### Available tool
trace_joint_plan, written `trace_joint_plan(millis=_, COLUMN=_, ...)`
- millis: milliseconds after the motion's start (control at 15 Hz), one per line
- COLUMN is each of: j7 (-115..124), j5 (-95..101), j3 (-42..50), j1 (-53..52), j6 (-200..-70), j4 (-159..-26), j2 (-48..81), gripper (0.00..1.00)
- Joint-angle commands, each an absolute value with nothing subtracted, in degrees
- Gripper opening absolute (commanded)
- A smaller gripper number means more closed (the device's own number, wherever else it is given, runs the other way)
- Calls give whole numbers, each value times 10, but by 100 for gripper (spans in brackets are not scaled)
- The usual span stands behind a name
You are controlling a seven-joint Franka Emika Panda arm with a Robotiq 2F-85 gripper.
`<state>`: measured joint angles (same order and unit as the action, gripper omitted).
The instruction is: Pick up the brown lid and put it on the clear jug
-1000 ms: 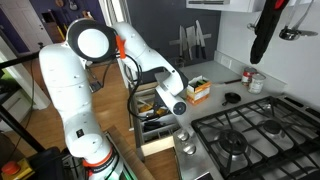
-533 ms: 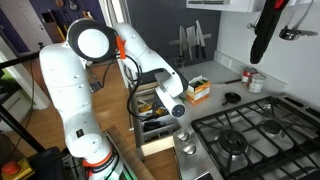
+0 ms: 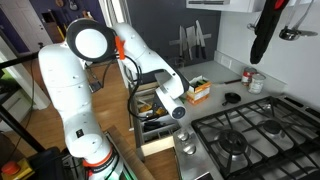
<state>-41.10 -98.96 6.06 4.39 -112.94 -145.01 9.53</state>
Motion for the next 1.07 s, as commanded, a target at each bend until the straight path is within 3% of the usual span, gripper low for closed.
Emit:
trace_joint_plan(millis=0, j7=-436, j5=-1004, j3=76, j1=56, j6=-1120, j4=-1459, j2=68, gripper=24)
trace_joint_plan(millis=267, j7=-448, j5=-1002, j3=84, j1=64, j6=-1126, j4=-1453, j2=49, gripper=13)
trace_joint_plan(millis=1000, j7=-505, j5=-986, j3=100, j1=84, j6=-1120, j4=-1454, j2=2, gripper=13)
